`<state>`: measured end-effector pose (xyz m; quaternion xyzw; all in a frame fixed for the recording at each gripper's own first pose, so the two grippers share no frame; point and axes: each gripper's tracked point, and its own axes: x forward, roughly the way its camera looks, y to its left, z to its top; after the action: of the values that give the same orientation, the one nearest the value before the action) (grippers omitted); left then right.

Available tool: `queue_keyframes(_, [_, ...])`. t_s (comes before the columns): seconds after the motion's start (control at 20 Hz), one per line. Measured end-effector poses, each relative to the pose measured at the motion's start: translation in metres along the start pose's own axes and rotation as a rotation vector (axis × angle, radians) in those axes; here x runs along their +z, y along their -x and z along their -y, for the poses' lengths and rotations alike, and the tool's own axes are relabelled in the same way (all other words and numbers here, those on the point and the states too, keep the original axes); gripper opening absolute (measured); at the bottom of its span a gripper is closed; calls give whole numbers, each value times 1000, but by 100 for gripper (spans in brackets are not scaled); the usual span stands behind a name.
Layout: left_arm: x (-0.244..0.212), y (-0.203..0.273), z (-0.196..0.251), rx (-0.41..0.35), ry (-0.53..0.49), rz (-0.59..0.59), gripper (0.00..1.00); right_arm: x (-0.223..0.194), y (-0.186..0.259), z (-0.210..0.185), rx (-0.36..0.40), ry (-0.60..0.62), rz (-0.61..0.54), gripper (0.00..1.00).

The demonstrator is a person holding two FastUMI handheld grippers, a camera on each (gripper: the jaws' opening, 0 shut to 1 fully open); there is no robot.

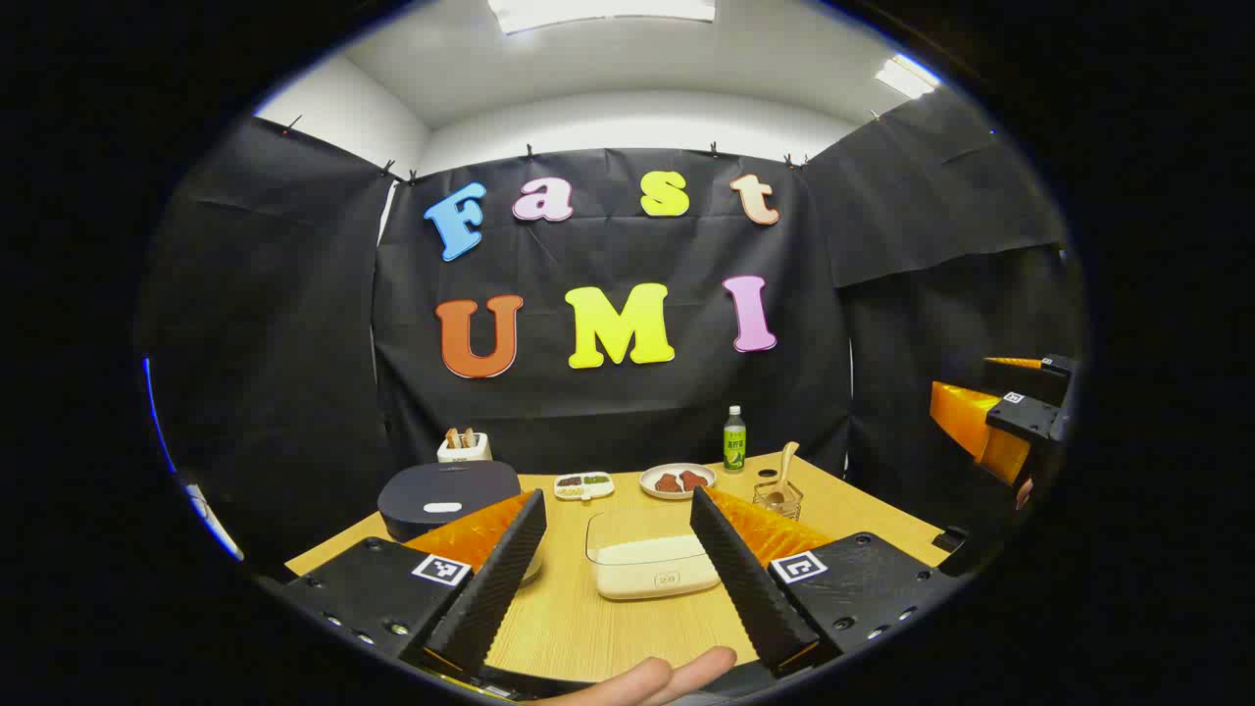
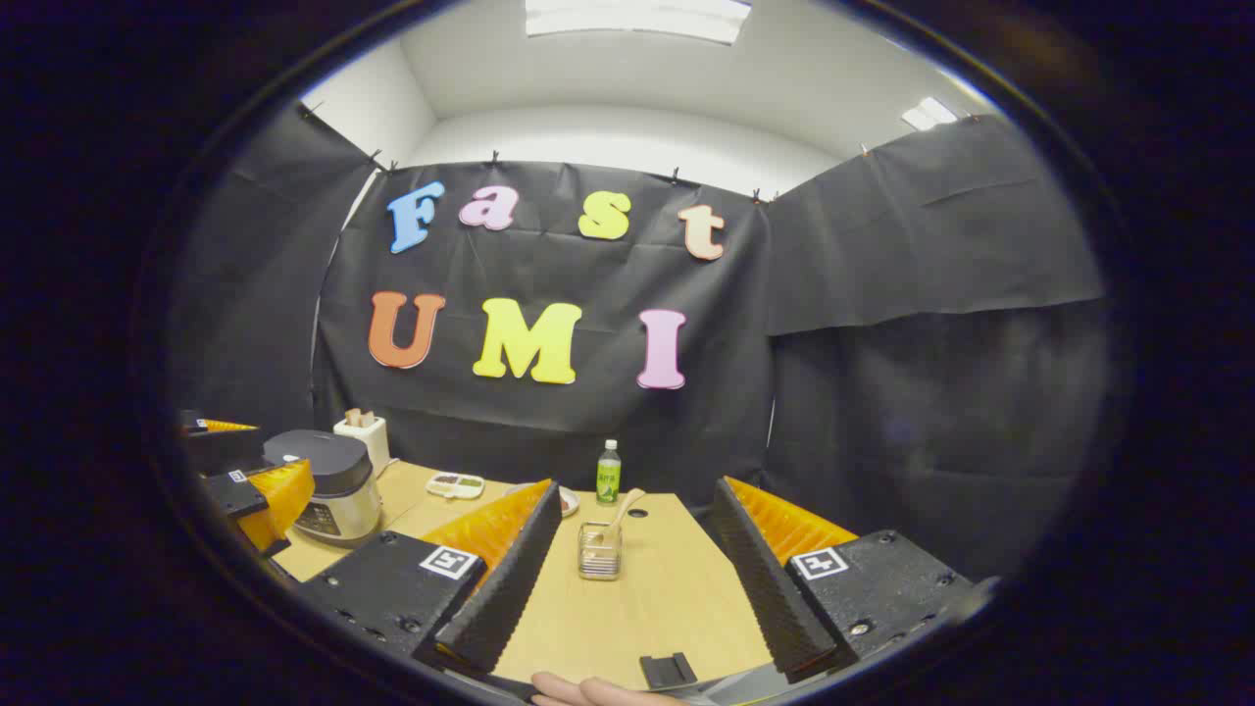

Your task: Close the left gripper, press the button to open the rice cooker; take a wooden spoon from the chopstick holder with the right hand, scoop a spoonful of rice and pour it into the rice cooker, then put the wooden spoon back into the chopstick holder.

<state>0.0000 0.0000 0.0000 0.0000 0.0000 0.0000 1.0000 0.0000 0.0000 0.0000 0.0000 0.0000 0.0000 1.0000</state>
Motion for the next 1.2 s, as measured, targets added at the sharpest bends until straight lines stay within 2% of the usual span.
queue_keyframes(0.05, [-3, 0, 0, 0, 0, -8, 96, -4, 0, 1, 2, 1, -8, 96])
queue_keyframes(0.1, [-5, 2, -2, 1, -2, -15, 95, -8, -1, 3, 2, -2, -18, 100])
queue_keyframes(0.2, [-4, 5, -7, 7, 1, -9, 96, -11, -2, 5, 6, -10, -33, 100])
queue_keyframes(0.25, [-3, 6, -9, 10, 4, -5, 96, -14, -2, 7, 8, -14, -38, 96])
queue_keyframes(0.3, [-3, 6, -13, 15, 9, -3, 96, -13, -3, 9, 6, -19, -38, 100])
queue_keyframes(0.8, [-4, 2, -46, 61, 43, -15, 96, -14, -9, 33, -20, -66, -38, 100])
queue_keyframes(0.85, [-4, 0, -52, 69, 42, -16, 96, -15, -10, 34, -21, -66, -39, 100])
queue_keyframes(0.9, [-2, -3, -59, 80, 46, -15, 96, -15, -10, 35, -21, -67, -41, 96])
queue_keyframes(0.95, [-1, -7, -66, 91, 52, -14, 96, -16, -10, 35, -19, -69, -42, 100])
queue_keyframes(1.05, [-4, -20, -81, 98, 58, -31, 95, -16, -11, 36, -12, -78, -38, 100])
queue_keyframes(1.2, [-9, -38, -119, 148, 104, -42, 96, -19, -11, 34, 7, -90, -34, 100])
